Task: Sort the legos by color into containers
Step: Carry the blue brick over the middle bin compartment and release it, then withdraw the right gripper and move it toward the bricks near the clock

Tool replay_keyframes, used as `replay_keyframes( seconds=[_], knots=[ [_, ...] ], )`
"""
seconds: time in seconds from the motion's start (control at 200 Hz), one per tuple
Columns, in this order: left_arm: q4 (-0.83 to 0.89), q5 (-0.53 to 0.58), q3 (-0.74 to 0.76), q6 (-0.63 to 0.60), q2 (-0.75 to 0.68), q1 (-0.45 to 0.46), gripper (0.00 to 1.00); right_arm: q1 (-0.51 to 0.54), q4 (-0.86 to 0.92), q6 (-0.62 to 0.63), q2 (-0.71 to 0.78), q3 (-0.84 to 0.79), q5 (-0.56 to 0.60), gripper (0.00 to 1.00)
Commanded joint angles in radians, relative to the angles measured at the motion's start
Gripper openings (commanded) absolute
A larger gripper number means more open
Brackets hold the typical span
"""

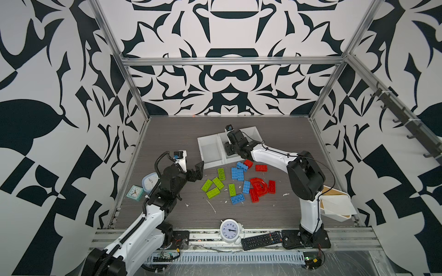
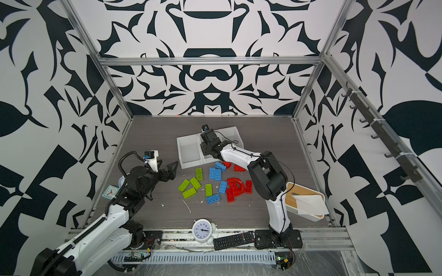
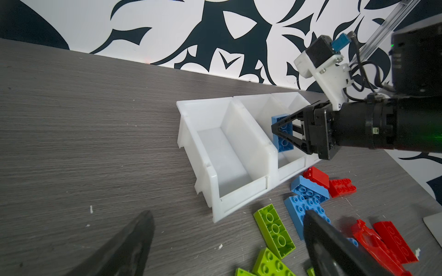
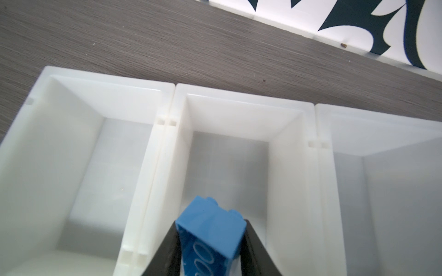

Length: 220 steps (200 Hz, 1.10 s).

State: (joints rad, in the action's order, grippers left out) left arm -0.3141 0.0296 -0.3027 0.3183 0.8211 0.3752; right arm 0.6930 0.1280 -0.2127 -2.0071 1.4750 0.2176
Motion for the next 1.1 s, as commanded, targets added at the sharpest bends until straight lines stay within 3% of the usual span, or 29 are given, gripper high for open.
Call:
replay_keyframes(
  seconds=[0.0,0.44,0.75,0.94,1.095],
  knots=[
    [-0.01,0.0,0.014,0.01,-0.005,0.002,1.0,-0.007,-0.041,-0.013,0.065,0.0,0.055,0.35],
    [-0.01,0.001,0.018,0.01,-0.017,0.002,1.0,-0.018,-0.023,0.002,0.056,0.026,0.071,0.41],
    [-0.005,0.004,0.017,0.007,-0.019,0.001,1.0,-0.017,0.034,0.016,0.046,0.062,0.046,0.63],
    [-0.005,-0.002,0.016,0.008,-0.019,0.002,1.0,0.006,0.147,0.04,0.182,-0.022,0.002,0.64],
    [-0.003,-0.007,0.012,0.007,-0.021,0.001,1.0,0.007,0.223,0.011,0.383,-0.223,-0.014,0.63]
  ],
)
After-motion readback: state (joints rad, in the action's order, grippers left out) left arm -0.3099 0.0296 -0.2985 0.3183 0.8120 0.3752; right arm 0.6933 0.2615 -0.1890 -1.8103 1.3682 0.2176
